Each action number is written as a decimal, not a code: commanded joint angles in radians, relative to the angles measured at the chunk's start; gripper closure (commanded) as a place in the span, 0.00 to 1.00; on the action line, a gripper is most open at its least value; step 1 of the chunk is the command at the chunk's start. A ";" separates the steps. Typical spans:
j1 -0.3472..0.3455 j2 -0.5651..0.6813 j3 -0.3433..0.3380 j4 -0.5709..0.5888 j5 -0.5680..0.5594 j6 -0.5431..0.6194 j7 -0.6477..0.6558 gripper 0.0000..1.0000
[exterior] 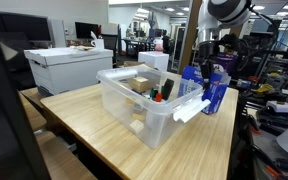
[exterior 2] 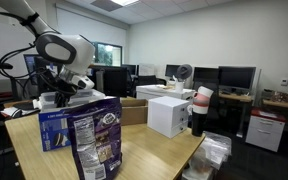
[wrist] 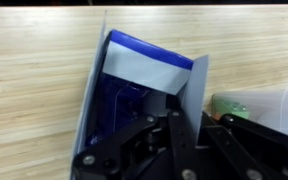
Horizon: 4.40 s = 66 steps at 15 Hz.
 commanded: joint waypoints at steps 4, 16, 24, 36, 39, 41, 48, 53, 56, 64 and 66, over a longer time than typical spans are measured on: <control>0.002 -0.030 -0.004 0.017 0.001 -0.046 0.027 0.96; 0.002 -0.072 -0.012 0.157 0.030 -0.207 0.031 0.96; 0.047 -0.292 -0.030 0.036 -0.173 -0.242 -0.412 0.96; 0.138 -0.296 -0.044 0.029 -0.213 -0.262 -0.693 0.30; 0.127 -0.325 -0.017 -0.018 -0.267 -0.199 -0.741 0.00; 0.133 -0.339 -0.008 -0.052 -0.281 -0.150 -0.725 0.00; 0.160 -0.321 0.012 -0.125 -0.251 -0.041 -0.682 0.00; 0.168 -0.280 0.016 -0.169 -0.246 0.016 -0.653 0.00; 0.173 -0.234 0.021 -0.171 -0.230 0.032 -0.641 0.00; 0.201 -0.180 0.027 -0.166 -0.149 0.043 -0.634 0.00; 0.208 -0.168 0.027 -0.164 -0.119 0.041 -0.638 0.00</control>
